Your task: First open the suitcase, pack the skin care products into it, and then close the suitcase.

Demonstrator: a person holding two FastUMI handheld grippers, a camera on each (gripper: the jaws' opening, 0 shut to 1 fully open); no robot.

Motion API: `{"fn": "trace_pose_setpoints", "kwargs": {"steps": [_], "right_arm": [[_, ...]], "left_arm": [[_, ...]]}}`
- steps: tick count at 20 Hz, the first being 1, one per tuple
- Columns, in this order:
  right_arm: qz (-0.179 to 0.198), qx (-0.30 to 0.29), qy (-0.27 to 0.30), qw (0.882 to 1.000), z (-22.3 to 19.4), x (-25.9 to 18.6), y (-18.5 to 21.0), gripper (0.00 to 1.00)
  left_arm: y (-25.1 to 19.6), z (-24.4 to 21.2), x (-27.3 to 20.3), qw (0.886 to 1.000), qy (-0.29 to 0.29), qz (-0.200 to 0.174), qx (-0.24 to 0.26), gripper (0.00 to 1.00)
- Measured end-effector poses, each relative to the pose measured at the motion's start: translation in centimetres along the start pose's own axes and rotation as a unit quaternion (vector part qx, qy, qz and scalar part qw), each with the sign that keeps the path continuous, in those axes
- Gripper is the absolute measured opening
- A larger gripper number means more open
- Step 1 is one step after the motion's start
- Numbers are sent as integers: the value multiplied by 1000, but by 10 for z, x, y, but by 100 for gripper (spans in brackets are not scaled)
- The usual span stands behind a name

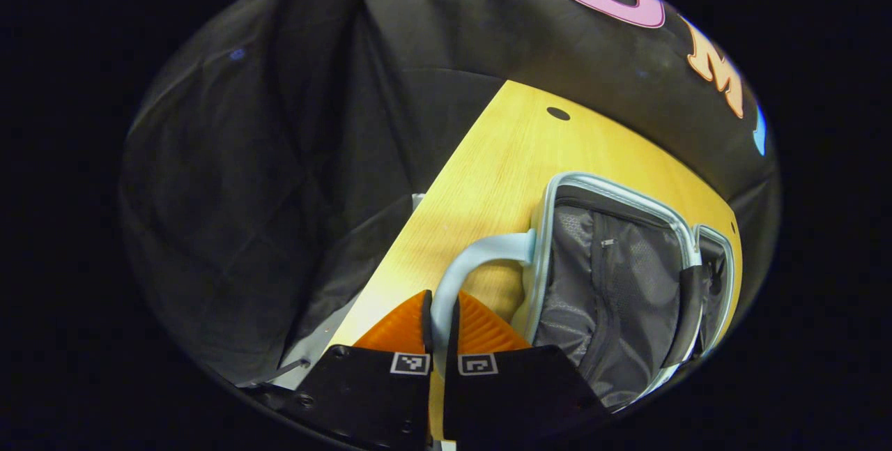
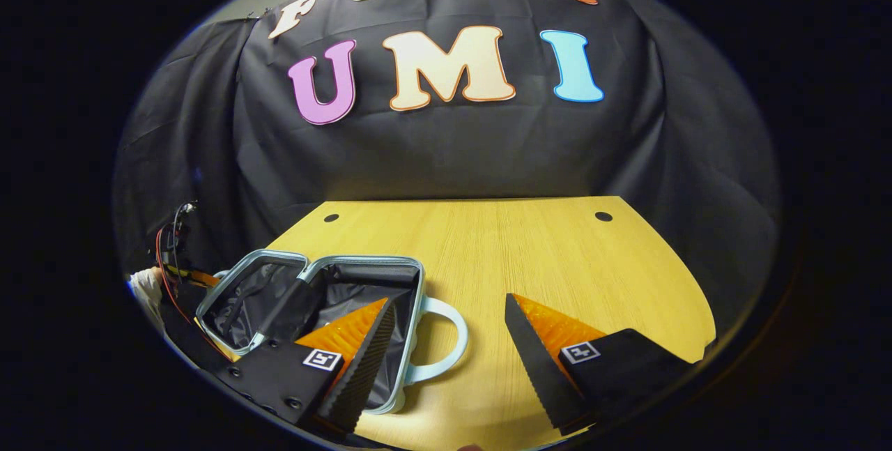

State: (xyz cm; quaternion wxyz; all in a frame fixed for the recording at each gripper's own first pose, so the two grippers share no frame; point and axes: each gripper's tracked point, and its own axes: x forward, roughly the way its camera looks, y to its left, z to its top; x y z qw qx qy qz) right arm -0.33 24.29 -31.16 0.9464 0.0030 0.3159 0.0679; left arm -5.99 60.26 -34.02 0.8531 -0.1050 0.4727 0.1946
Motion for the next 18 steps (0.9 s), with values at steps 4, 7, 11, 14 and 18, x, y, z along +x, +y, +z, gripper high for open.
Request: {"fn": "trace_pose_setpoints", "kwargs": {"steps": [4, 7, 11, 14, 18], "right_arm": [[15, -11, -11, 1000, 4, -6, -7, 98], [27, -19, -16, 999, 9, -9, -12, 98], [52, -13, -57, 997, 30, -13, -21, 98], [76, -13, -60, 995, 37, -20, -33, 98], [89, -10, -64, 994, 40, -31, -58, 98]], "left_arm": [[-13, 31, -45, 999, -44, -2, 18, 0], [-36, 60, -82, 996, -78, -11, 29, 0], [-65, 75, -131, 991, -121, -8, 60, 0], [-98, 84, -162, 988, -140, 1, 69, 0], [-140, 93, -195, 982, -167, -1, 93, 0]]}}
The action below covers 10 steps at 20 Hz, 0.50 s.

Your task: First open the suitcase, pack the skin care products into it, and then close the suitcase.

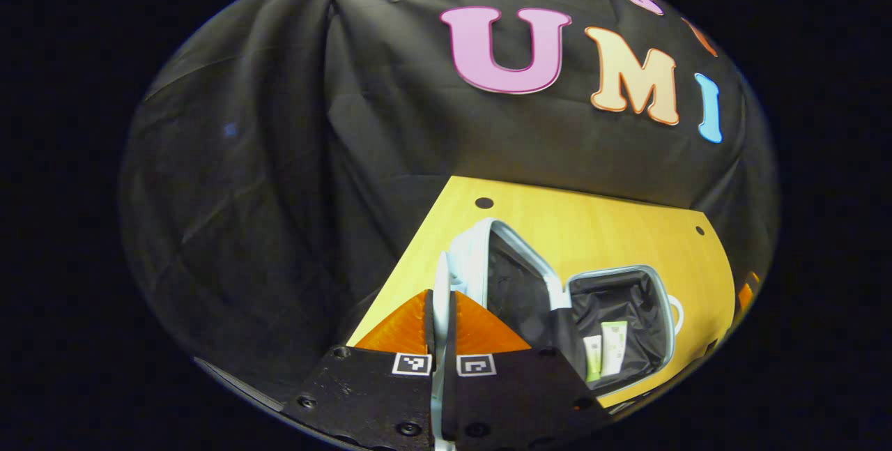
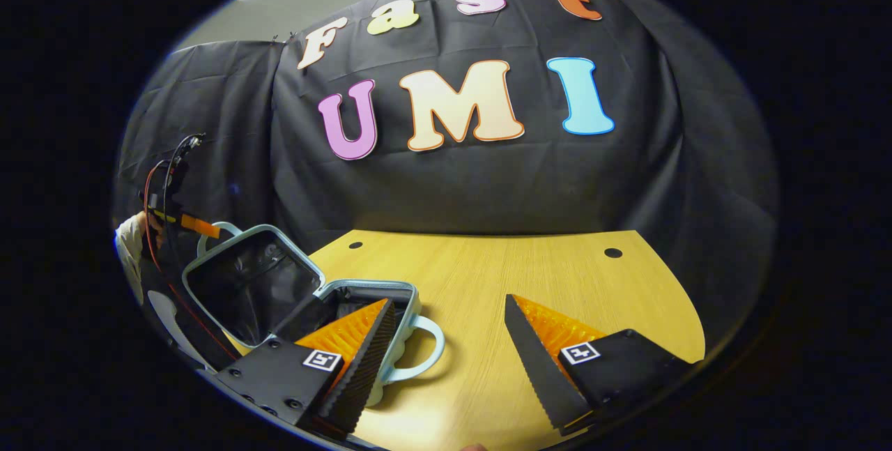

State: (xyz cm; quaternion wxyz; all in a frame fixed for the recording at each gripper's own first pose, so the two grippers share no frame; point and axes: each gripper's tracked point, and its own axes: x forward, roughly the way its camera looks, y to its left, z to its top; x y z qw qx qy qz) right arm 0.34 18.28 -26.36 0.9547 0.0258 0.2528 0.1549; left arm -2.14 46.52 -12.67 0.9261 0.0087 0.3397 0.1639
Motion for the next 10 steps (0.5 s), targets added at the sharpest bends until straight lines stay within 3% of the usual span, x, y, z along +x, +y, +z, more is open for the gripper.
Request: {"fn": "trace_pose_setpoints", "kwargs": {"steps": [10], "right_arm": [[7, 13, -11, 1000, 9, -27, -40, 98]], "left_arm": [[-121, 34, -53, 995, -61, -76, 17, 0]]}}
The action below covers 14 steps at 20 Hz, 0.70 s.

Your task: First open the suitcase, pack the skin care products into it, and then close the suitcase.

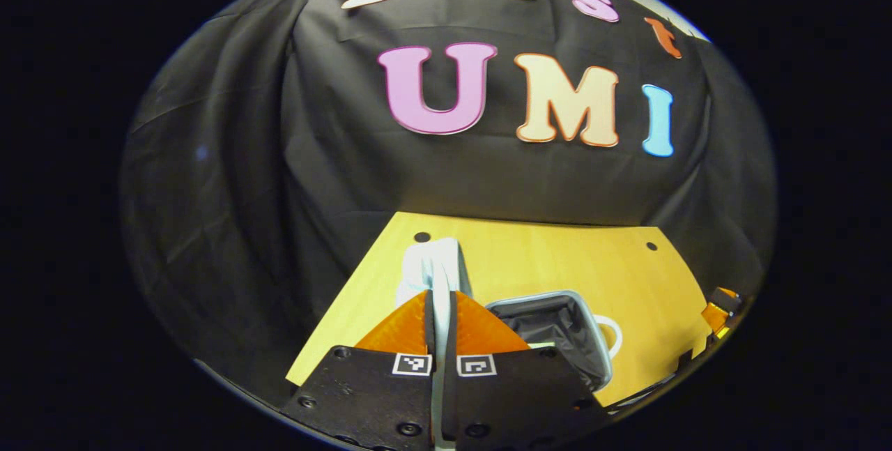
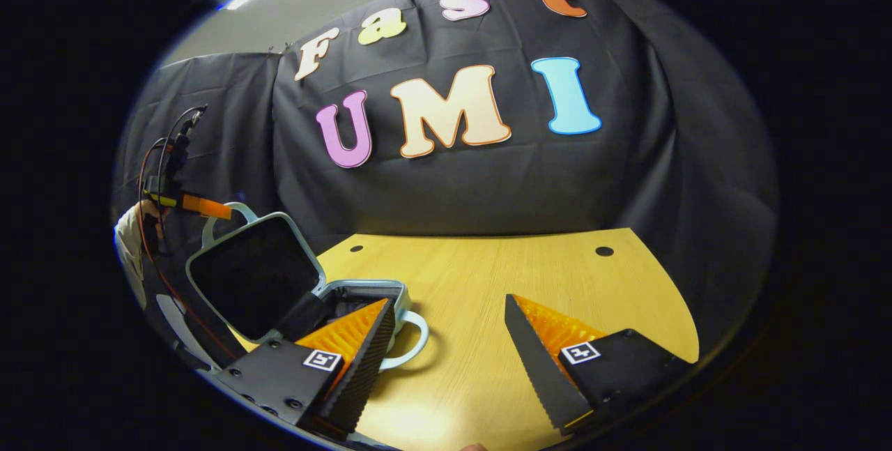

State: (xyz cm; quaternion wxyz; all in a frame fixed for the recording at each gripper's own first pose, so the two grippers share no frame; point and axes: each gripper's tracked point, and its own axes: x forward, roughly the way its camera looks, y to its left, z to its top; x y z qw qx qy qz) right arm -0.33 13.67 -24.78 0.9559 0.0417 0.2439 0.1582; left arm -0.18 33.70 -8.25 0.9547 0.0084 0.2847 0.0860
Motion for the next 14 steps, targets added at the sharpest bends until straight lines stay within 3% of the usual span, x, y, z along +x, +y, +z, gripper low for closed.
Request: {"fn": "trace_pose_setpoints", "kwargs": {"steps": [14], "right_arm": [[-28, 12, -17, 999, 12, -30, -41, 98]], "left_arm": [[-175, -21, 14, 986, -16, -164, -14, 0]]}}
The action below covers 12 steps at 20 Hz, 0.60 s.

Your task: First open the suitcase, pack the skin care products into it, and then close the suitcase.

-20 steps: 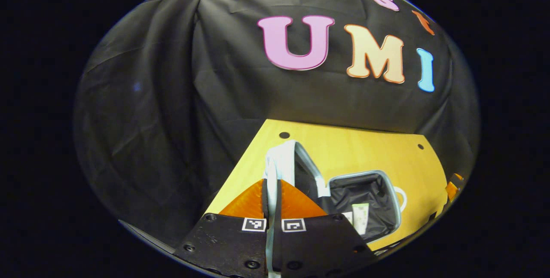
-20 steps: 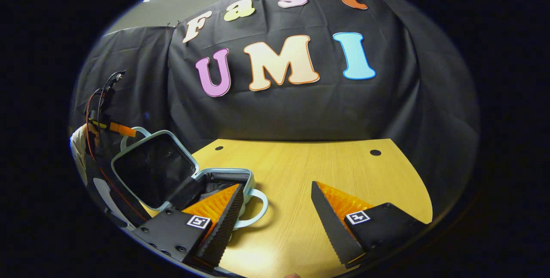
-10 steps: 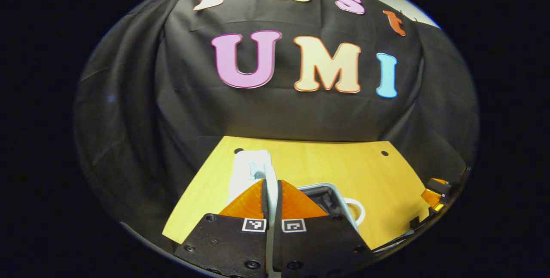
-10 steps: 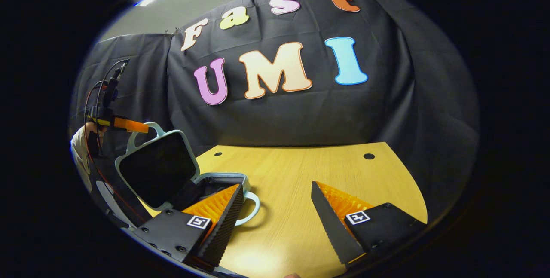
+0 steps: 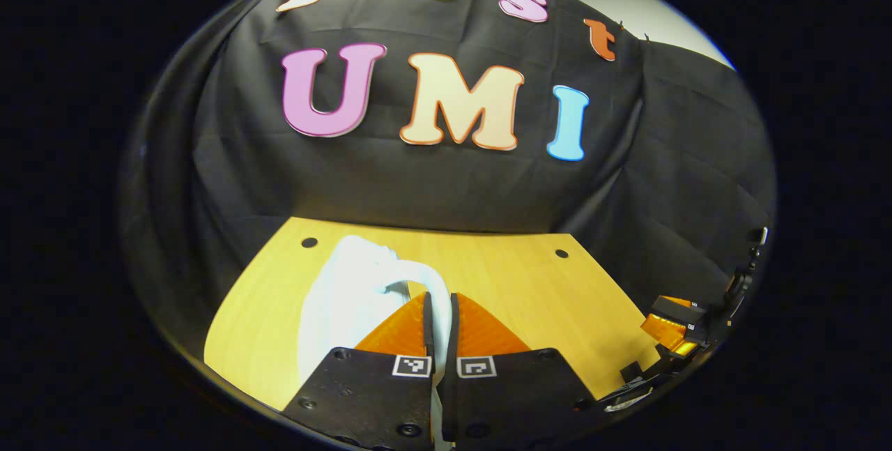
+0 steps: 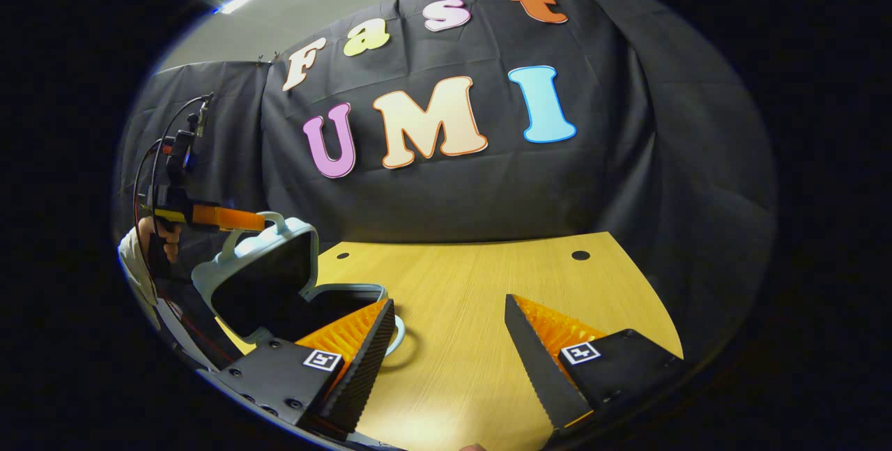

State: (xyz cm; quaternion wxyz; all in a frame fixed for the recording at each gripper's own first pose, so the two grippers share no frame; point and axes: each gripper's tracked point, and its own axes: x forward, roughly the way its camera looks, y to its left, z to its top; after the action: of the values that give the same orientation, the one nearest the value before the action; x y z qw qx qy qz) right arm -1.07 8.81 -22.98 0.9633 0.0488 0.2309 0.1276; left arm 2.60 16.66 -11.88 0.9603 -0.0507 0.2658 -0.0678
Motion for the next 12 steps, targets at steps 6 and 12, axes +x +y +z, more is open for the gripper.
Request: {"fn": "trace_pose_setpoints", "kwargs": {"steps": [6, 12], "right_arm": [[-20, 3, 3, 1000, 3, -7, -24, 98], [-34, 0, 2, 999, 9, -9, -42, 98]], "left_arm": [[-42, -41, 37, 998, 41, -32, 19, 0], [-64, -92, 65, 994, 99, -42, 37, 0]]}}
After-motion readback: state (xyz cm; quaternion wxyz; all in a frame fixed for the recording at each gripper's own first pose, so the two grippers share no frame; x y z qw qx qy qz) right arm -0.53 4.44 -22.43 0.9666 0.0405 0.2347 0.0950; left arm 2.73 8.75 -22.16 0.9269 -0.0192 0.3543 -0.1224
